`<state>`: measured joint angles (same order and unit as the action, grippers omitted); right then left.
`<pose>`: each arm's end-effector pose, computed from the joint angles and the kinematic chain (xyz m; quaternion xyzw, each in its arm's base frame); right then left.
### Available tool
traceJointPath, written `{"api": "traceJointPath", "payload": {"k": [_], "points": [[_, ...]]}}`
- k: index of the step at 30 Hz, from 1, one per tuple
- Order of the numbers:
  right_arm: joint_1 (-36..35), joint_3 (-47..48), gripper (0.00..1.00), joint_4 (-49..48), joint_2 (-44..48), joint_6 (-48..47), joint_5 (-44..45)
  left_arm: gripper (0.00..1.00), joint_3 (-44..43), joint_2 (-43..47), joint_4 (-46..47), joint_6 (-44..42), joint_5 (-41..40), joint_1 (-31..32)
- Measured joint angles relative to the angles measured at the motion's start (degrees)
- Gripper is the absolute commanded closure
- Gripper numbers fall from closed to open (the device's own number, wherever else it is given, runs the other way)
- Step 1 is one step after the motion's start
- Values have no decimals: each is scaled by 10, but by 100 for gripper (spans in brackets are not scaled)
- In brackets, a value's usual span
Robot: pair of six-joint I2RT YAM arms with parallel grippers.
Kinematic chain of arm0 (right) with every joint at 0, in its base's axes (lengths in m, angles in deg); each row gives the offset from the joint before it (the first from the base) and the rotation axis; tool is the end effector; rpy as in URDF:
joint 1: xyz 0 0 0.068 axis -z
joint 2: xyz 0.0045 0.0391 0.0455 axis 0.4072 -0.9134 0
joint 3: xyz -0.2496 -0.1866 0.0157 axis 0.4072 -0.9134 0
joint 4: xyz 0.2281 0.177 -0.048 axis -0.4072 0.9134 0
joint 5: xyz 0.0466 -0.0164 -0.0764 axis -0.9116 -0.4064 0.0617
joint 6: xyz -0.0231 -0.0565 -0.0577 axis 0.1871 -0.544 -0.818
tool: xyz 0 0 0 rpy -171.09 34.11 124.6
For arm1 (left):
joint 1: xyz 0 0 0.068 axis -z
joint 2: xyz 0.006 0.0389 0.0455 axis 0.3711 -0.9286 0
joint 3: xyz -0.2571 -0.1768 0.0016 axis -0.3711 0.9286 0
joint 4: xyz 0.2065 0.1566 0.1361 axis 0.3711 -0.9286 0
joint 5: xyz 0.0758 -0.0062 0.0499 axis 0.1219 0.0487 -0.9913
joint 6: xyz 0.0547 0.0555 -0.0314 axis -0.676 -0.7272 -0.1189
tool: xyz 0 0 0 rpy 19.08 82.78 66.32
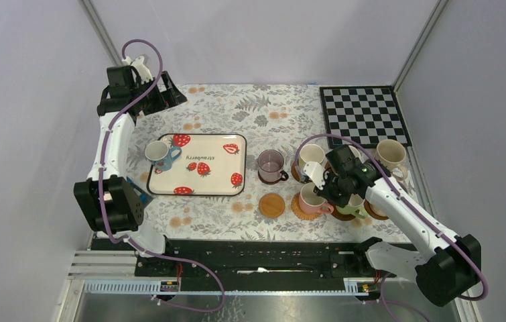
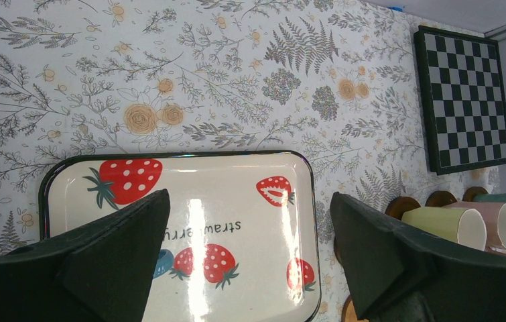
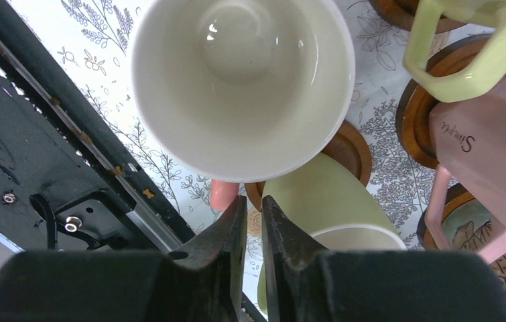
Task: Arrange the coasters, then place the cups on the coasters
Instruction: Place the cup on the coaster.
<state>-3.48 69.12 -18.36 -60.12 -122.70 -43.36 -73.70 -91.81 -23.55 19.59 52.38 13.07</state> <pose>0.1956 0.1138 0.2470 -0.5507 0.8057 0.0499 0.2121 0.4267 0.0313 0.3911 -0.0608 0.8635 -0.2289 0.4452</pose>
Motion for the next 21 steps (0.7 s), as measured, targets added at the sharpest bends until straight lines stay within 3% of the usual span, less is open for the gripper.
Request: {"api": "traceJointPath", "payload": {"k": [21], "points": [[0,-10,50,0,2,-8,-3,1,2,0,0,1,0,0]]}}
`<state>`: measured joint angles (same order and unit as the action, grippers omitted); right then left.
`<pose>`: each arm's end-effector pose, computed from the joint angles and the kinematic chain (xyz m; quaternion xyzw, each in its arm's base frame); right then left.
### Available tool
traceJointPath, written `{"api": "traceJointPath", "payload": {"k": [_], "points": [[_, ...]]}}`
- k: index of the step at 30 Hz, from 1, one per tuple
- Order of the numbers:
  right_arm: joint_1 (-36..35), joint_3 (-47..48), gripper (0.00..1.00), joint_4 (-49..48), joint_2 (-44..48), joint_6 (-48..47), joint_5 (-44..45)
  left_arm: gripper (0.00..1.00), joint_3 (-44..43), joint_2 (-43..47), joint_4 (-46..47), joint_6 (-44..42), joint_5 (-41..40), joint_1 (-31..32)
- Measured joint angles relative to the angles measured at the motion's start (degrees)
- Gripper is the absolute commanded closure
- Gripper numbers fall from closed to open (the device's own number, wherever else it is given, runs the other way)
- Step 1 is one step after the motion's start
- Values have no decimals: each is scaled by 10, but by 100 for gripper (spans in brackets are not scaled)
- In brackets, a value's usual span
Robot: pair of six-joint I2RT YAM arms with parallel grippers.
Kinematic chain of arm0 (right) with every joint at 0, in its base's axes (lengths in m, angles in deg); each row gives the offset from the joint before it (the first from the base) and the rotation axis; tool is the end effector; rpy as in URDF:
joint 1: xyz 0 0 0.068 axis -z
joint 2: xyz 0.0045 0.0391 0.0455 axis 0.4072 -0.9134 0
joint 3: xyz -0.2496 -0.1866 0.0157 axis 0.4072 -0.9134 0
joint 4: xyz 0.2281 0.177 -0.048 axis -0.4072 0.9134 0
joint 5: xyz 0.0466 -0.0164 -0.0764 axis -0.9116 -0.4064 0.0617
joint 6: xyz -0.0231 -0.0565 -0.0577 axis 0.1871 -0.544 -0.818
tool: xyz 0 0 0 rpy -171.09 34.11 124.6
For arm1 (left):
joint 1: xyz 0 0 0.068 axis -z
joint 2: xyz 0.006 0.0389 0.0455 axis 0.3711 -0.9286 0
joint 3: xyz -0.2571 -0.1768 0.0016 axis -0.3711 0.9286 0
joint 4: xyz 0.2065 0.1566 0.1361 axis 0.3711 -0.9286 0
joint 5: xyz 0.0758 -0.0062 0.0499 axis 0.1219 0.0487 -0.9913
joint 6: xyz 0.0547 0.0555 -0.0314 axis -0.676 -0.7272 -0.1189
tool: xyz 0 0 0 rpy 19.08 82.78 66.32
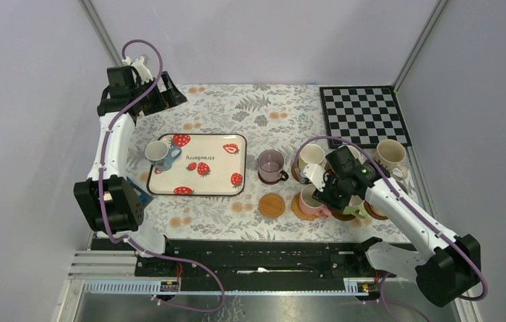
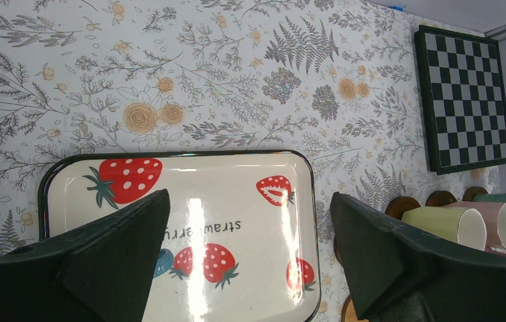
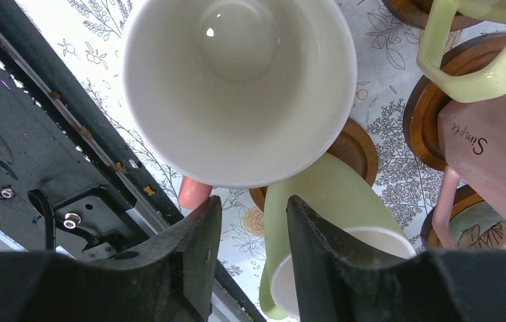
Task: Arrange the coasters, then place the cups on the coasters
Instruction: Place the cup on the coaster.
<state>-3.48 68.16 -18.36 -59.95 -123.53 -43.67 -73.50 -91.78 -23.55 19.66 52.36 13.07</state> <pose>0.1930 0.1129 0.2419 -0.5572 0.8027 0.0519 0.2061 0.4265 0.0313 0.3900 -0.0619 0.8641 -0.2292 0.4438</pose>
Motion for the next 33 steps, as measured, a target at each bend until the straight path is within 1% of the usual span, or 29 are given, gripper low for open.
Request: {"api": "traceJointPath", "payload": {"k": [3,7,12,15,18,20,23,28,33], "points": [[0,0,48,0,0,0,0,1,0,0,0,0,0,0],[0,2,42,8,1,2,-6,1,0,0,0,0,0,0],[0,37,35,43,2,5,-15,1,0,0,-5,-2,0,0],[0,70,33,59,4,4,-15,1,-7,-2,-28,-11,0,0],[0,103,29,73,-2,5,-17,1,-51,-21,-77,-35,2,0],[0,136,26,78,-20,5,-21,1,-87,-41,-106,-59,0,-1],[0,186,23,76,-59,12,-30,1,-116,-58,-152,-100,-2,-9],[0,268,19,60,-122,31,-44,2,-171,-106,-239,-170,-9,-42],[0,329,18,38,-169,50,-60,9,-179,-137,-302,-293,-5,-55]]}}
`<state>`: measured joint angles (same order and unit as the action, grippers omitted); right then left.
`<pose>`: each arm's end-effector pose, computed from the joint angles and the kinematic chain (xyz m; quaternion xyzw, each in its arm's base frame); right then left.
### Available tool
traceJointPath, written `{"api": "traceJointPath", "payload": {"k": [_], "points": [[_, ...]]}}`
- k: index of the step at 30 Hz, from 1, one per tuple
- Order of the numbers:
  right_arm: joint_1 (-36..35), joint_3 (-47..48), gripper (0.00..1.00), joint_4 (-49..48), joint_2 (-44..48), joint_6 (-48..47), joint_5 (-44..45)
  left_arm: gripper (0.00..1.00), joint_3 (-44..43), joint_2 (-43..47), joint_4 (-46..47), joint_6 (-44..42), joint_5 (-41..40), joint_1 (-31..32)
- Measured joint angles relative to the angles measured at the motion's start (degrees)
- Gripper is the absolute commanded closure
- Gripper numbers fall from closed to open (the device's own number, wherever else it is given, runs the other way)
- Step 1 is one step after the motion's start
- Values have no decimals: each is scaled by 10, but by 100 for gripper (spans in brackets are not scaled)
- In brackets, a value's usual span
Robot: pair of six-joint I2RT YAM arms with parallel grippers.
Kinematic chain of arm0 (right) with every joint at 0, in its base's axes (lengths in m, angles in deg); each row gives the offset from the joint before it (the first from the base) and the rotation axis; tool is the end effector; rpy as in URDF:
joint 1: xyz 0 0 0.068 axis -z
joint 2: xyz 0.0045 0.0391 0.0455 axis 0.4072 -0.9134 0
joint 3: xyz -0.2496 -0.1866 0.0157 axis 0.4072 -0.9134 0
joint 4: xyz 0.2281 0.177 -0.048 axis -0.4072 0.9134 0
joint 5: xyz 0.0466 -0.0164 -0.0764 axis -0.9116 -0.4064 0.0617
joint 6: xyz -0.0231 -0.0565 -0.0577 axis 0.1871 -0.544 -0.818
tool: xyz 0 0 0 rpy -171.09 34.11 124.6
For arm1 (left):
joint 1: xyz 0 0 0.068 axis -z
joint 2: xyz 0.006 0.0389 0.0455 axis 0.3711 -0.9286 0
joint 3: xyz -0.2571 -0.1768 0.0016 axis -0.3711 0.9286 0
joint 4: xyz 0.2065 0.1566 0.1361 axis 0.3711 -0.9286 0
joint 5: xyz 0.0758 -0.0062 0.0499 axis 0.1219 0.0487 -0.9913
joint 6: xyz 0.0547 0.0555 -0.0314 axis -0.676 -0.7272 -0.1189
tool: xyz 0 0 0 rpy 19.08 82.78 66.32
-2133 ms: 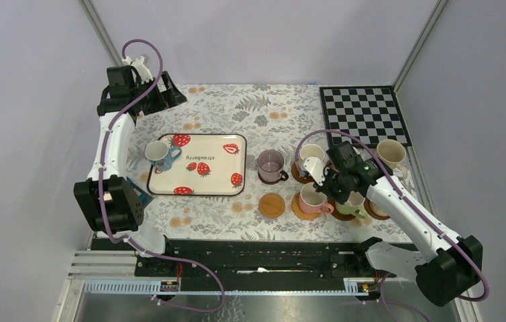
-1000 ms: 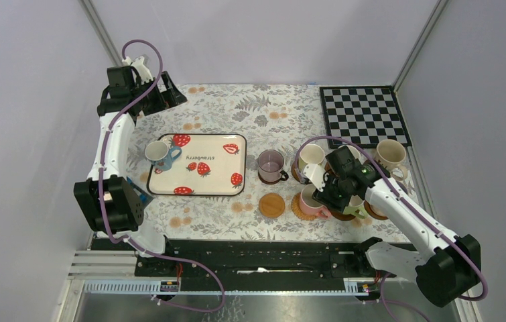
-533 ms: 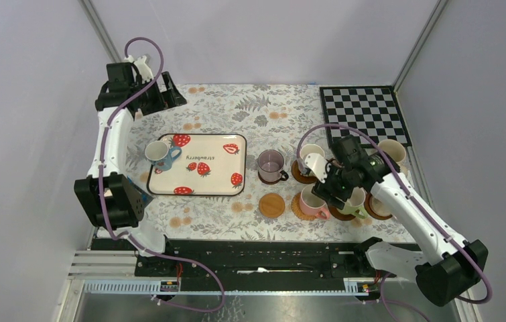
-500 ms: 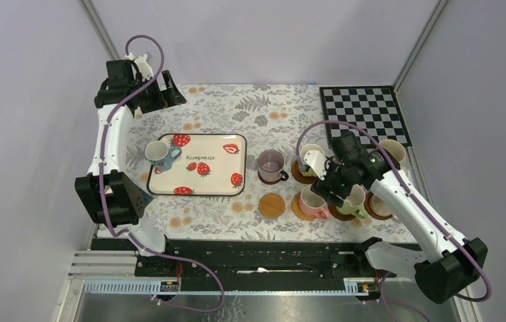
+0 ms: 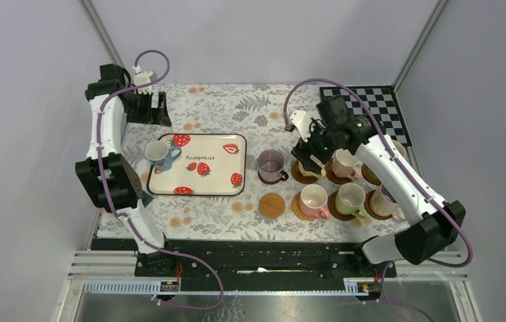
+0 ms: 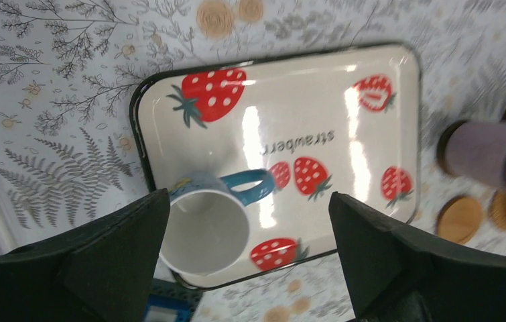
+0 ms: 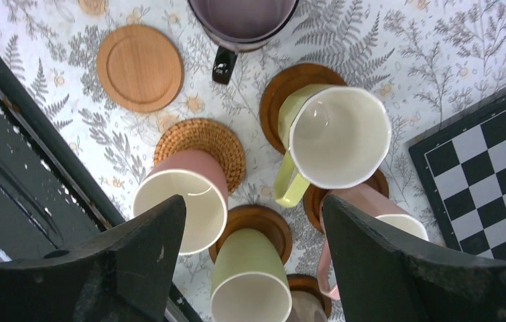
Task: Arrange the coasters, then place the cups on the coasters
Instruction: Place the cup on the coaster, then pick up the cup from the tray.
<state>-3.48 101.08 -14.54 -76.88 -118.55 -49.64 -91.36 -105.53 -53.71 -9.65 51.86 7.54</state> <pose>0.2802 0.1668 0.3656 -0.5254 0.7869 0.1012 0.3074 0.4422 0.0781 0.3557 0.0674 0.9399 -0.1528 0.2977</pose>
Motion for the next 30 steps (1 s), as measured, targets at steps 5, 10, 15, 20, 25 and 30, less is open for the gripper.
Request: {"api": "traceJointPath", "payload": {"k": [5,10,15,20,25,30], "points": [[0,24,17,-16,-28,23,-12,21,19,0,-23,-160,15,8],[2,42,15,-20,-42,45,-15,26,25,0,-55,-314,7,35],[16,87,13,-22,-63,80,-29,27,58,-2,-81,-429,-25,73],[51,127,11,-26,-86,126,-50,29,89,-17,-99,-502,-44,102],[89,145,10,-28,-104,161,-66,31,116,-30,-96,-541,-63,105],[108,145,10,-28,-111,173,-74,38,136,-40,-86,-576,-95,114]]}}
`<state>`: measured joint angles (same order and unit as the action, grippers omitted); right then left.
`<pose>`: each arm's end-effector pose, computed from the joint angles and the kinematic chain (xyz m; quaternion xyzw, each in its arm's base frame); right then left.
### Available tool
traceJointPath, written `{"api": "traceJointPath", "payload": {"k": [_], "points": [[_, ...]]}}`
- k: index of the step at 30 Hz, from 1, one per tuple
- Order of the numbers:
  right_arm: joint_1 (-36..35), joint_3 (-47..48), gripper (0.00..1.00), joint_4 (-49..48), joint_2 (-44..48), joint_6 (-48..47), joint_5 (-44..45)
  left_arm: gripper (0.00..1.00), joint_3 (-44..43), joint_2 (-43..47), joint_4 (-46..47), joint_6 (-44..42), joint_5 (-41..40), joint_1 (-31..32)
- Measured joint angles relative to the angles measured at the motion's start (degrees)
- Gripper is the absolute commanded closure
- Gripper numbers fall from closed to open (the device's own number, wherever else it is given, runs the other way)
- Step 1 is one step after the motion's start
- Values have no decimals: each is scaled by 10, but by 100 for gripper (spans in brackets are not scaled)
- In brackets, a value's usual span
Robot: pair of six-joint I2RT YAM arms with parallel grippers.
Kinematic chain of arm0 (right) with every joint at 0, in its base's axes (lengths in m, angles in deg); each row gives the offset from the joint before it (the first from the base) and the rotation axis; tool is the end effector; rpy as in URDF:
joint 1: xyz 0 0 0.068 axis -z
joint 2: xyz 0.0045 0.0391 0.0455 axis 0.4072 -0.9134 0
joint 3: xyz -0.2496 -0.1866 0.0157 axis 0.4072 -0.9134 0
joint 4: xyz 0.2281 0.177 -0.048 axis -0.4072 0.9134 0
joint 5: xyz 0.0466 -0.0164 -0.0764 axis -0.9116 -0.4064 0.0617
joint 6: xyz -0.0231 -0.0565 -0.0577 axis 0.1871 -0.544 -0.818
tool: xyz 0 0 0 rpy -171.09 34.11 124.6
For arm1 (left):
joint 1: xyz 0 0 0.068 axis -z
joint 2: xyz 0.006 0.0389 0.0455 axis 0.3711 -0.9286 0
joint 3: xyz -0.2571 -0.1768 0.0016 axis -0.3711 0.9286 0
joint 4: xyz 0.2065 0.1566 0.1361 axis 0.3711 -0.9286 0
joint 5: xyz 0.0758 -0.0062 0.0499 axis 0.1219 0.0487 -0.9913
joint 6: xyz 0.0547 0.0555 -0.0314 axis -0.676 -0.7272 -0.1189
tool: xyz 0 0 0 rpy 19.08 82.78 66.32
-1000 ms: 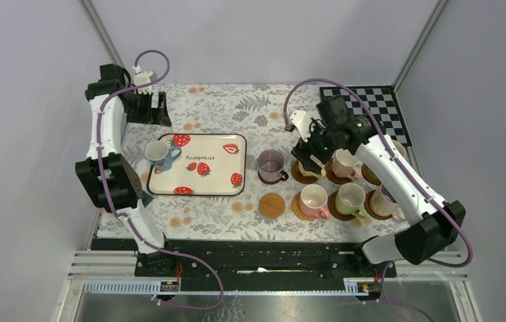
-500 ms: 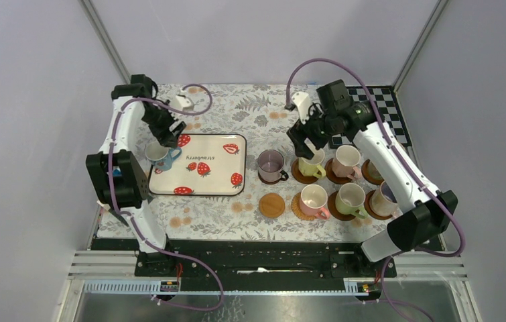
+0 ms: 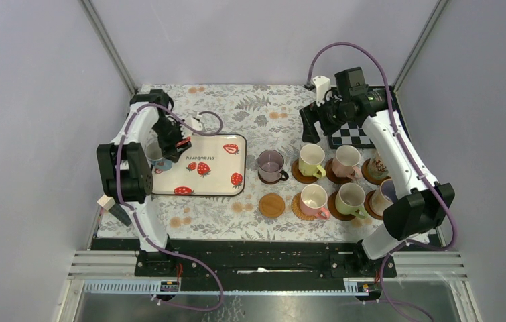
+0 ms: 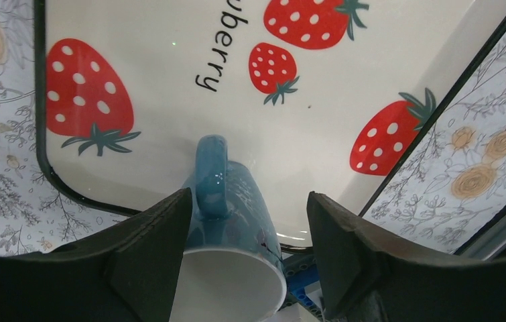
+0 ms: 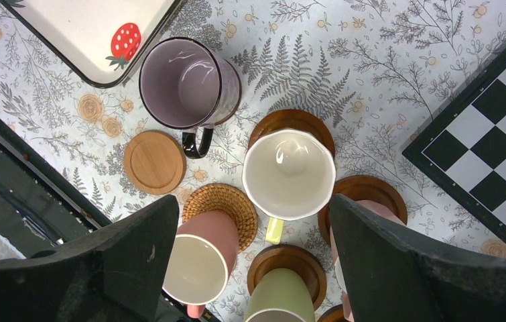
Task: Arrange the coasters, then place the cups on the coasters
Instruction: Pick up the cup from the tray.
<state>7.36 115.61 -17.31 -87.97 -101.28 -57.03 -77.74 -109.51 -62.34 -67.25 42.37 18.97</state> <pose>0.3655 0.1382 0.3987 -0.3382 0.8563 0.1750 0.3491 0.4165 -0.0014 0.2399 0.5707 0.8068 -0.1002 0.1154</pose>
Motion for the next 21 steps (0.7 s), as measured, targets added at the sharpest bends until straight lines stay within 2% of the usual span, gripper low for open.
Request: {"api": "traceJointPath", "payload": {"k": [3,10,12,15,21], "points": [[3,0,10,0,0,1,-1,49,9,-3,10,-13,-17,10],[9,0,10,-1,0,1,-1,84,46,-4,37,-44,-68,45],[13,0,9,-2,0,0,-1,90,52,-4,38,-52,-82,60],[19,0,9,-7,0,0,-1,95,56,-3,37,-56,-91,82],[26,0,9,-10,0,-1,-1,98,60,7,38,-56,-91,162]]}}
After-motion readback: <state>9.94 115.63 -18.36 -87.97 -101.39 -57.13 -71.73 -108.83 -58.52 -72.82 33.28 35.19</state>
